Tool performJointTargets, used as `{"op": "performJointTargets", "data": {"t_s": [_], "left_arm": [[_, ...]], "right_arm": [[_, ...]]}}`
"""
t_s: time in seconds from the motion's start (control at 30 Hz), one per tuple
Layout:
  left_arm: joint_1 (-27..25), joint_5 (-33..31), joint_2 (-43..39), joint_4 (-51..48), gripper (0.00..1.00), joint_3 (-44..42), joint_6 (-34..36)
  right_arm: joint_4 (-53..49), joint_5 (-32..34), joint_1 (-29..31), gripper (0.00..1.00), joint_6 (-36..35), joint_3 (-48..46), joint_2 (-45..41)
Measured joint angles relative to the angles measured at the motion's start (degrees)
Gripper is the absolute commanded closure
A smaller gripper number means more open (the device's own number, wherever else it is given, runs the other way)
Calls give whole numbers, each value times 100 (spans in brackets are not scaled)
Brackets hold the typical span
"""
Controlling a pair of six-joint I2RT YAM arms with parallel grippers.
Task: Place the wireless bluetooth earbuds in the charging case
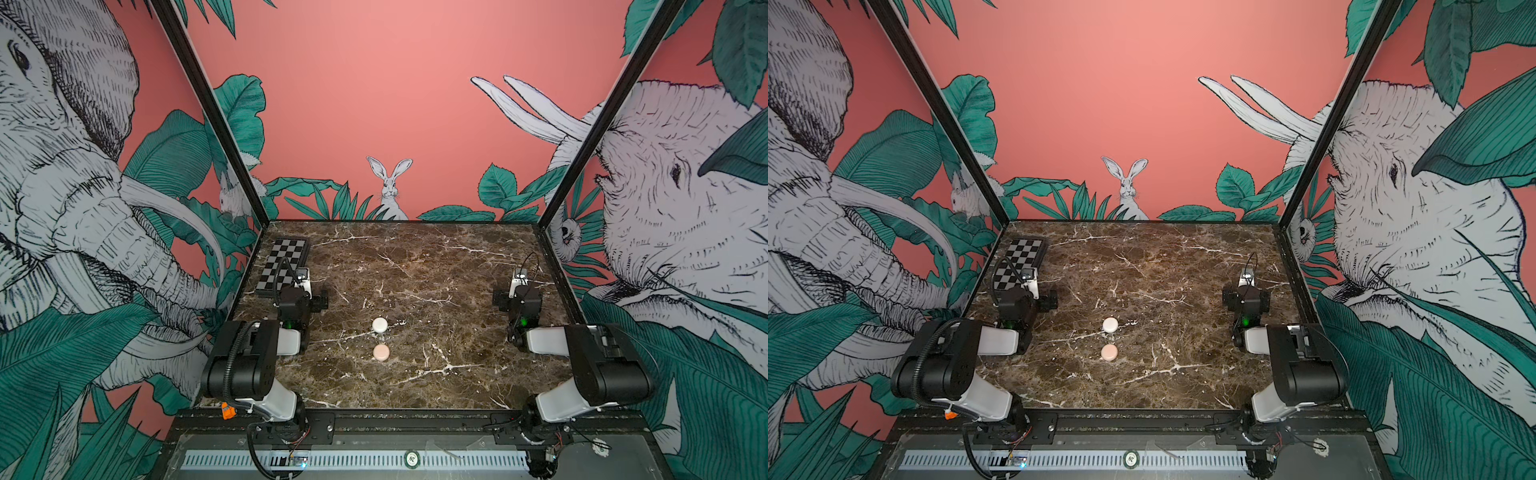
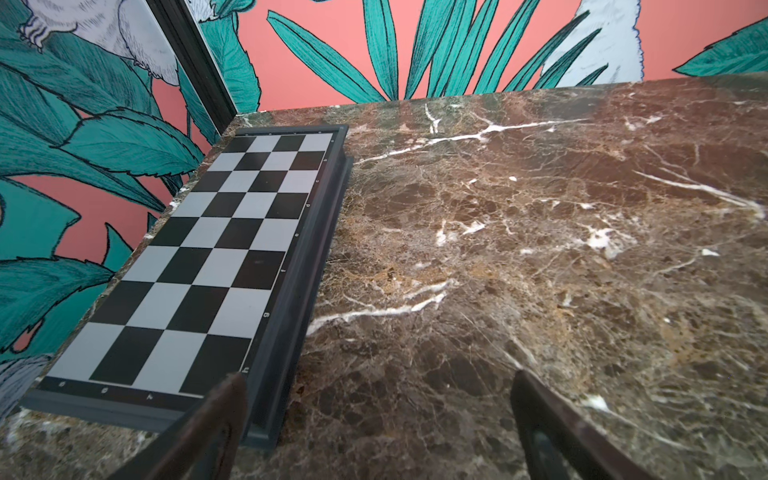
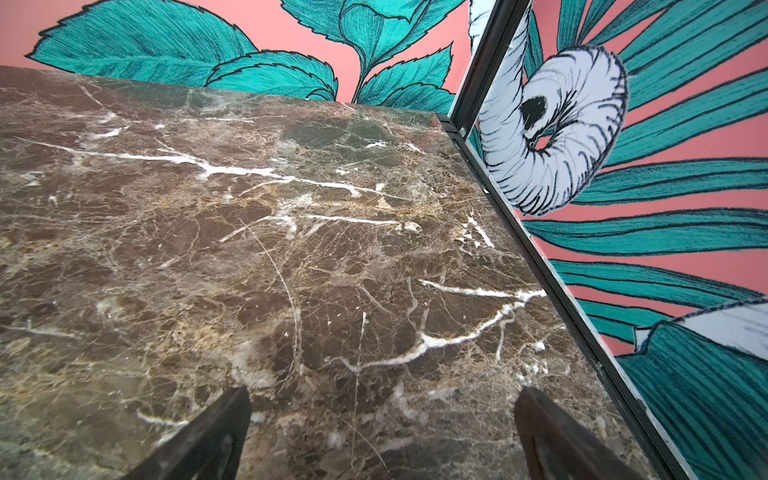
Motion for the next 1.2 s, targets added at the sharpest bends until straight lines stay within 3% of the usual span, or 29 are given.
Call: {"op": "performJointTargets", "data": {"t_s": [1.2], "left_arm": [[-203, -201, 17, -337, 1, 227, 197]], "right_arm": [[2, -2, 0, 2, 11, 0, 0]]}}
